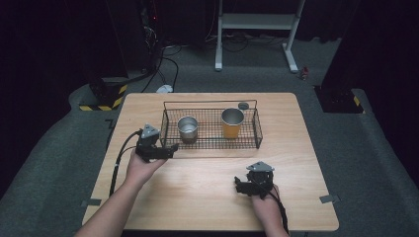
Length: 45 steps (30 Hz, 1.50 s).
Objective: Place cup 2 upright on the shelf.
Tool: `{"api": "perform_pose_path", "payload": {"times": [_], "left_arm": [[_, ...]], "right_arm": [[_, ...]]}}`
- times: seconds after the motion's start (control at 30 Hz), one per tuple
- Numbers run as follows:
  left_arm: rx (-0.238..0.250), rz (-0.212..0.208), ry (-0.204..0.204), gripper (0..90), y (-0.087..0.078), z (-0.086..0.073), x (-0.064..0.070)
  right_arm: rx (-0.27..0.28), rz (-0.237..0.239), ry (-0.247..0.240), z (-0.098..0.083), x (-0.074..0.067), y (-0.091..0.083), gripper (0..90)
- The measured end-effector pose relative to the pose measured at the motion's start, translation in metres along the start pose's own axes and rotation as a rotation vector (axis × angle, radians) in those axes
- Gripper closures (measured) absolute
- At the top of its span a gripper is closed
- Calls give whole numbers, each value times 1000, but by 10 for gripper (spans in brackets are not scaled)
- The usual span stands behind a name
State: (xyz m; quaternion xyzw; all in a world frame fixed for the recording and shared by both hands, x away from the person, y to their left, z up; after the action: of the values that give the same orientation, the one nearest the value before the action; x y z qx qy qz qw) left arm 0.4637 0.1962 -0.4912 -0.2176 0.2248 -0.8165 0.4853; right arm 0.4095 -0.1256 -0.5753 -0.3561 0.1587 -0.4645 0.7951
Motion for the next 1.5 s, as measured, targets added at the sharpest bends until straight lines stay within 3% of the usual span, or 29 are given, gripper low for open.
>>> {"api": "perform_pose_path", "payload": {"times": [0.3, 0.5, 0.77, 0.87, 0.93, 1.07, 1.2, 1.5], "left_arm": [[-54, -36, 9, 105, -7, -43, 4], [-115, -43, 9, 105, -6, -70, 4], [-161, -21, 27, 105, -10, -102, 6], [-174, 16, 49, 100, -11, -113, 4], [-165, 49, 68, 93, -13, -116, 2], [-159, 73, 48, 3, -16, -120, -6], [-150, 136, -7, 1, -20, -122, -19], [-153, 142, -7, 3, -20, -121, -21]], "right_arm": [[1, -1, 1, 0, 0, 0, 122], [1, 0, 2, 0, 0, 0, 121], [0, 0, 3, 0, -1, 0, 121], [2, -1, 1, 0, -1, 0, 122], [1, -1, 3, 0, -1, 0, 122], [1, 0, 3, 0, -1, 0, 122], [1, 0, 3, 0, -1, 0, 121], [-1, 15, -9, 2, -2, 2, 105]]}}
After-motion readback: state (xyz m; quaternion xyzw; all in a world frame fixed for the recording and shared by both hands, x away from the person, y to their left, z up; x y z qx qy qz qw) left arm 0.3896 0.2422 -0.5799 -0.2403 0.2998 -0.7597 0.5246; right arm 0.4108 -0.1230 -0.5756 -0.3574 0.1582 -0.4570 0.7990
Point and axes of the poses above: each handheld gripper's, and its own axes: y roughly forward along the jaws, z roughly out of its top, x roughly to its right, the point moved 7 cm from there along y, roughly forward along the jaws, and after that the axes turned 5 degrees about -y, right-handed, at the moved point
